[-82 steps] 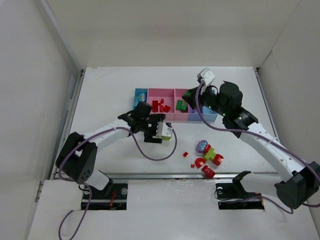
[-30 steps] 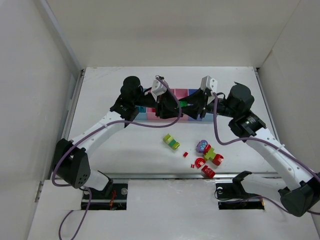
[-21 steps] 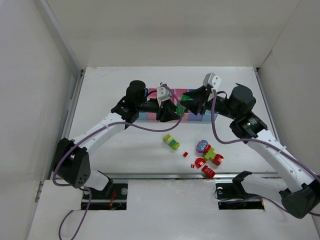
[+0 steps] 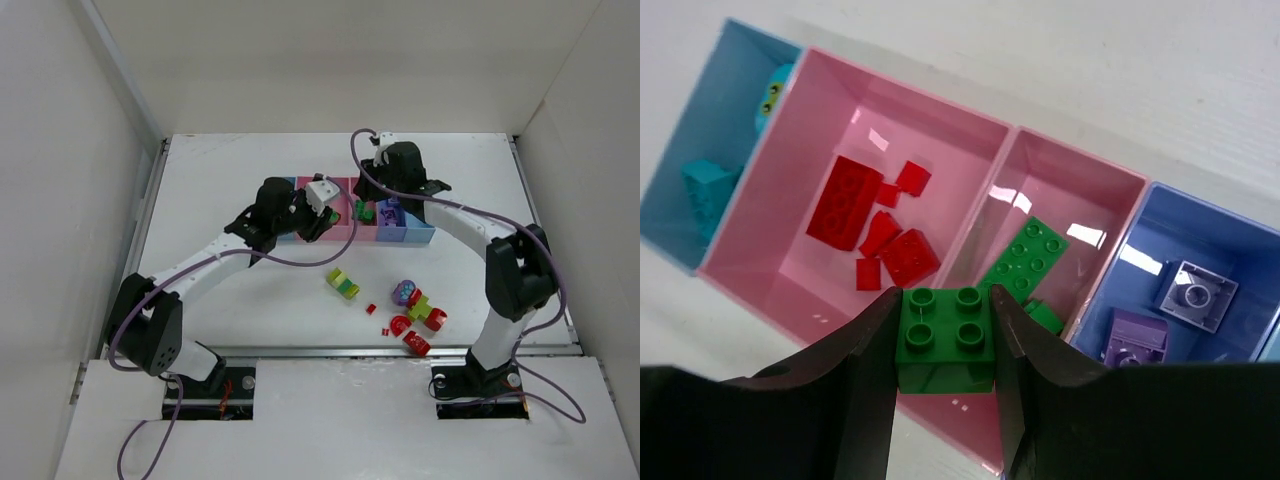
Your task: Sort the legos into containers by color
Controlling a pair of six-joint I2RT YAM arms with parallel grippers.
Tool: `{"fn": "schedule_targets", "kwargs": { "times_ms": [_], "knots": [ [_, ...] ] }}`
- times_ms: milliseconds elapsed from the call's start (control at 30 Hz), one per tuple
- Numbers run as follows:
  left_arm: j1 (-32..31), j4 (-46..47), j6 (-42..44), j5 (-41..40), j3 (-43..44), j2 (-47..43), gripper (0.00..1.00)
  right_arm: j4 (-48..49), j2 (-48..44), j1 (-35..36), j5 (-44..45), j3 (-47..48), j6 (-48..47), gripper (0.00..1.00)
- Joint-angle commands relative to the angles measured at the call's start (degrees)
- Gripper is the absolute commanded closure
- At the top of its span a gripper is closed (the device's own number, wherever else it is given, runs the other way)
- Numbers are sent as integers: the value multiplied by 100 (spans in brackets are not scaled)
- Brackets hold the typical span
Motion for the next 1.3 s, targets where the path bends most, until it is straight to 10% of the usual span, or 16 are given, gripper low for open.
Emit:
{"fn": "schedule_targets", "kwargs": {
  "times_ms": [0,100,400,967,1167,1267],
  "knots": [
    [10,293,-70,-174,-104,-197,100,-126,87,-36,-106,529,301,90],
    [10,346,-18,-174,-156,-197,100,-310,228,-89,-106,635,353,61],
    [10,722,-18,-7,80,276,100,-311,281,-141,219,635,301,20],
    [-289,1049,-422,-367,2418,2764,99,-311,-527,-668,395,380,-253,18],
    [-341,944,-484,-314,2744,3081,27,-311,-580,-844,342,327,-411,18],
    [-341,804,-484,-261,2858,3081,17,-311,-729,-844,342,327,-551,18]
  ]
}}
